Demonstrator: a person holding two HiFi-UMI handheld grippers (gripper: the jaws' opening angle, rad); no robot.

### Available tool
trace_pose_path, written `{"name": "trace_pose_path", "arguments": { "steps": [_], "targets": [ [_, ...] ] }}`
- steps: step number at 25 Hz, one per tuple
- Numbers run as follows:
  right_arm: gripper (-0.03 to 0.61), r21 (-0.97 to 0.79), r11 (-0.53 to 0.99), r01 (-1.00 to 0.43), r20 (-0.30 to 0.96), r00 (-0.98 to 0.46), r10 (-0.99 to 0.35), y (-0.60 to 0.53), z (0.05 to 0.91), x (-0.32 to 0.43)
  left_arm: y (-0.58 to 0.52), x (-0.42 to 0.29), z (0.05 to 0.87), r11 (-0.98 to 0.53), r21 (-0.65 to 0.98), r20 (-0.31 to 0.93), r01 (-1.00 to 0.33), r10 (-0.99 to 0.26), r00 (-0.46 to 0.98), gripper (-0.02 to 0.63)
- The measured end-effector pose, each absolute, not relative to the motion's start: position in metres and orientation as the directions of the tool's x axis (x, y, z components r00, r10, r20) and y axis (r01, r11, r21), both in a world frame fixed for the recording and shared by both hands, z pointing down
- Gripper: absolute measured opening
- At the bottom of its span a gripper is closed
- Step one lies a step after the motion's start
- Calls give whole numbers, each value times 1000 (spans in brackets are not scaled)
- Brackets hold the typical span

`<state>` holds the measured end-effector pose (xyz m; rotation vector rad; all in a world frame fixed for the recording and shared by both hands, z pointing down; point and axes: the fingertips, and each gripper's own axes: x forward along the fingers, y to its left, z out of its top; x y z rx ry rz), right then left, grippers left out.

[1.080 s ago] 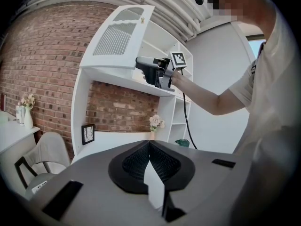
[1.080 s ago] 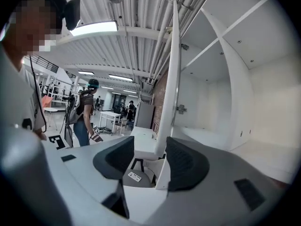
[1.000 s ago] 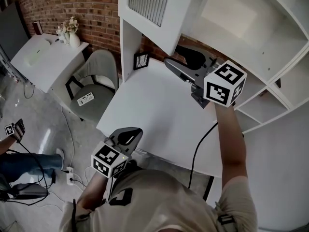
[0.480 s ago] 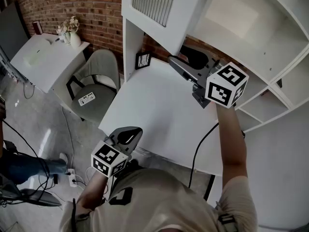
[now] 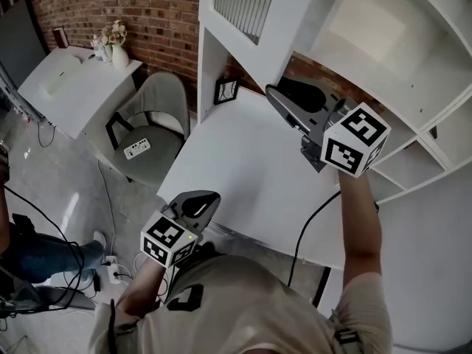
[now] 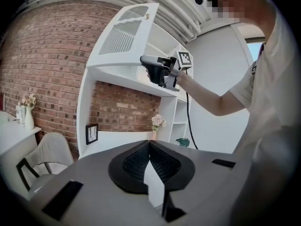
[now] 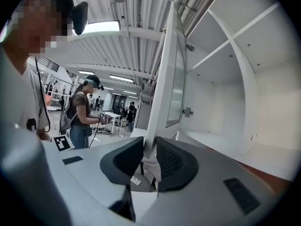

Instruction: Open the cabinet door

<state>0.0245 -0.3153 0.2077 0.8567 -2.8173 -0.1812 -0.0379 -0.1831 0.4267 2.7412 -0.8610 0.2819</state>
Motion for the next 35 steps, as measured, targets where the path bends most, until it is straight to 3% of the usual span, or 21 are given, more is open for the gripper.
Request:
{"name": "trace_pose_path", "arguments": {
  "steps": [8, 18, 35],
  "targets": [
    [103, 233, 800, -553, 163, -789, -593, -316, 209, 23, -187, -35, 427, -791, 160, 279, -591, -538, 796, 17],
    [107, 294, 824, -485, 149, -828, -541, -314, 212, 25, -168, 7, 420, -746, 157, 278, -648, -596, 754, 17],
    [107, 224, 878, -423, 107, -885, -453, -316, 216, 18, -131, 45, 428, -674, 151, 326, -723, -657, 680, 17]
  ]
}}
